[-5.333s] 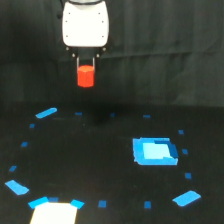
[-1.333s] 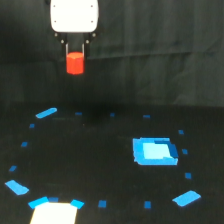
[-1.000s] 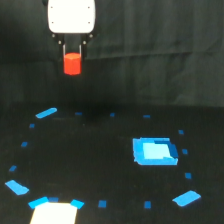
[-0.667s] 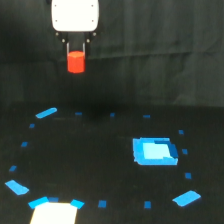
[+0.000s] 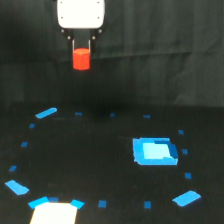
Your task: Pick up the red object from the table
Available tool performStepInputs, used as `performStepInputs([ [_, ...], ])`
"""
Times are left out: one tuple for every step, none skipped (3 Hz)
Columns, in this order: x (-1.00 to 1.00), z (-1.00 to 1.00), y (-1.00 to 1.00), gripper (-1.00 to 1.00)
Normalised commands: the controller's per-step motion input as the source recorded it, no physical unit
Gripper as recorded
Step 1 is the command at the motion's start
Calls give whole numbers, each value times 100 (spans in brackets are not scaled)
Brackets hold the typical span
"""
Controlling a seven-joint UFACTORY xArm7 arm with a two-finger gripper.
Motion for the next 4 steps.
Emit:
performStepInputs([
  [-11, 1, 10, -100],
  [4, -20, -16, -100],
  [-48, 26, -24, -100],
  [-3, -25, -38, -95],
])
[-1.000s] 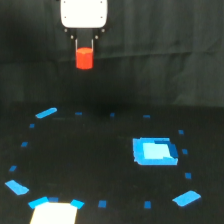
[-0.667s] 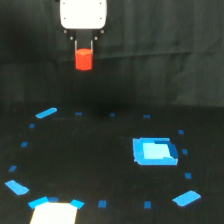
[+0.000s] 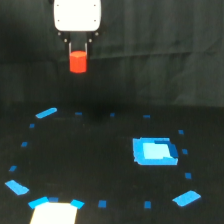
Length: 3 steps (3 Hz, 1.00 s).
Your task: Pick up the red object from the table
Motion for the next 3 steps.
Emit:
performStepInputs([
  [-50, 43, 21, -100],
  [10, 24, -8, -100],
  [28, 0, -2, -100],
])
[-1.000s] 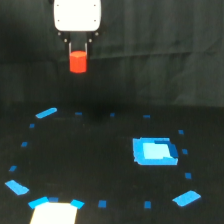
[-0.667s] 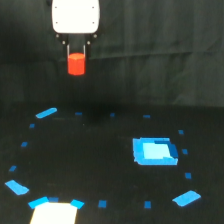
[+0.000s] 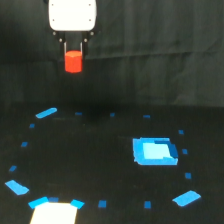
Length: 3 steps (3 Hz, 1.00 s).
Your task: Pick up the red object from the table
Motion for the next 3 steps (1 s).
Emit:
performStepInputs([
  [-28, 42, 44, -100],
  [36, 25, 15, -100],
  [18, -31, 23, -89],
])
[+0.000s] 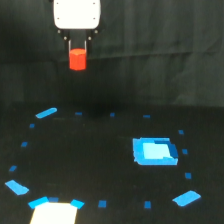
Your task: Pick up the red object from the table
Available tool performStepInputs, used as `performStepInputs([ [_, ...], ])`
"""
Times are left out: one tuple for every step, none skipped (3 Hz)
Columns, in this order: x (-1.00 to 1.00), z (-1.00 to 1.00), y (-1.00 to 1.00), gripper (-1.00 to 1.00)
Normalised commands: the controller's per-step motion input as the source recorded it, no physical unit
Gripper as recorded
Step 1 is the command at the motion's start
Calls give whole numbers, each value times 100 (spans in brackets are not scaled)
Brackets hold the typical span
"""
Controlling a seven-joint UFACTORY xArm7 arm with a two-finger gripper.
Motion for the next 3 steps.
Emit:
performStepInputs([
  [-28, -4, -9, -100],
  [14, -1, -12, -100],
  [-15, -41, -21, -100],
])
